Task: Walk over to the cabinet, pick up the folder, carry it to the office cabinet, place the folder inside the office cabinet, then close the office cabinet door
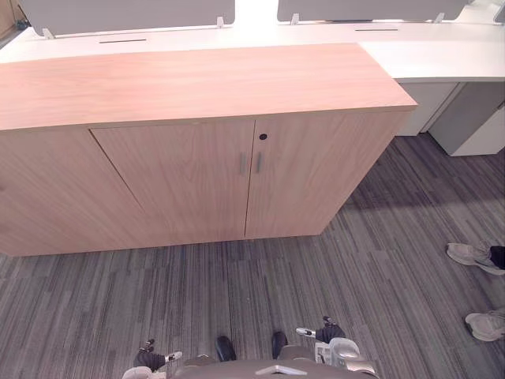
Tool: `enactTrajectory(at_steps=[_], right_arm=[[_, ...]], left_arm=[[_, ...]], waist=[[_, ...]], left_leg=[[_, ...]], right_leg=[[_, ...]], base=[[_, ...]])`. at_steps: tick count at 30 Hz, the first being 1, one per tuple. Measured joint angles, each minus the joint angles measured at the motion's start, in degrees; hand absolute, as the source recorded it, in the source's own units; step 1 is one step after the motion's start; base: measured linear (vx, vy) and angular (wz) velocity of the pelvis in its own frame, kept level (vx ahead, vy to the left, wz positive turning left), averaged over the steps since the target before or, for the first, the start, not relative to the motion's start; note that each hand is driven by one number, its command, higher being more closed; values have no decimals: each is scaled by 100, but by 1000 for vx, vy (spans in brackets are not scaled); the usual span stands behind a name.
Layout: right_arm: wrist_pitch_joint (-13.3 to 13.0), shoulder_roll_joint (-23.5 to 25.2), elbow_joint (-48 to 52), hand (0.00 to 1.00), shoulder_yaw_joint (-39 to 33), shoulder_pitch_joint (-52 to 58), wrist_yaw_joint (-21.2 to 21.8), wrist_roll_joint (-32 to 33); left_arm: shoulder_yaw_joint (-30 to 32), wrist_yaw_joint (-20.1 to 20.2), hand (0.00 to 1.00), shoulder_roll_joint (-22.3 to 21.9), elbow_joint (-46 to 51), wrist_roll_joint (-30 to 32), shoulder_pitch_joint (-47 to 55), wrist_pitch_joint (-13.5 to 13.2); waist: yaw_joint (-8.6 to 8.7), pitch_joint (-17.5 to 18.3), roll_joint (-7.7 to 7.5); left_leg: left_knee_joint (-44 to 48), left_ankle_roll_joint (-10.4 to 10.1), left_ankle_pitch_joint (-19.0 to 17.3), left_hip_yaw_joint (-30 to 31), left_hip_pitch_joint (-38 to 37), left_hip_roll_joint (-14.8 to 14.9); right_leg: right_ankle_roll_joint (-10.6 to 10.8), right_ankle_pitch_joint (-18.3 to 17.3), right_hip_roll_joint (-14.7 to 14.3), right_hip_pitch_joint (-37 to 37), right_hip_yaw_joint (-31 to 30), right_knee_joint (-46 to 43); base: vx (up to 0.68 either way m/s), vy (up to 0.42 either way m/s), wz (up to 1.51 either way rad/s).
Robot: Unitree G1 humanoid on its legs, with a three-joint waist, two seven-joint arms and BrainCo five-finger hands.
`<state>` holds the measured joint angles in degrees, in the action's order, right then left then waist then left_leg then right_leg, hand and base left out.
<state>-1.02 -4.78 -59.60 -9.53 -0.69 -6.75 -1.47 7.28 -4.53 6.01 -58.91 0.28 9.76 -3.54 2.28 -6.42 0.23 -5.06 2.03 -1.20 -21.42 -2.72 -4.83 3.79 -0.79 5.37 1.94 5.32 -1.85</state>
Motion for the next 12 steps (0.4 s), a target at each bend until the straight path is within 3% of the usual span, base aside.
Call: enactTrajectory(at_steps=[4,6,12], right_arm=[[3,-5,-3,0,-33,70,-1,0],[6,12,-22,0,-92,90,-1,0],[19,105,-216,0,-210,56,-1,1]], left_arm=[[-20,6,0,2,-27,5,3,2],[-23,27,0,5,-29,8,1,3],[-64,109,0,28,-33,56,-69,4]], waist=[[-24,89,-12],[-32,141,-12],[-47,164,-40]], left_leg=[[2,-23,20,28,-48,1],[37,97,96,23,-86,3],[40,131,117,283,-207,-21]], right_leg=[[29,165,-63,-108,-77,189],[84,297,-96,-218,-145,346],[75,342,-110,-412,-155,557]], base=[[110,-35,-14],[157,-32,-14],[113,-53,-6]])
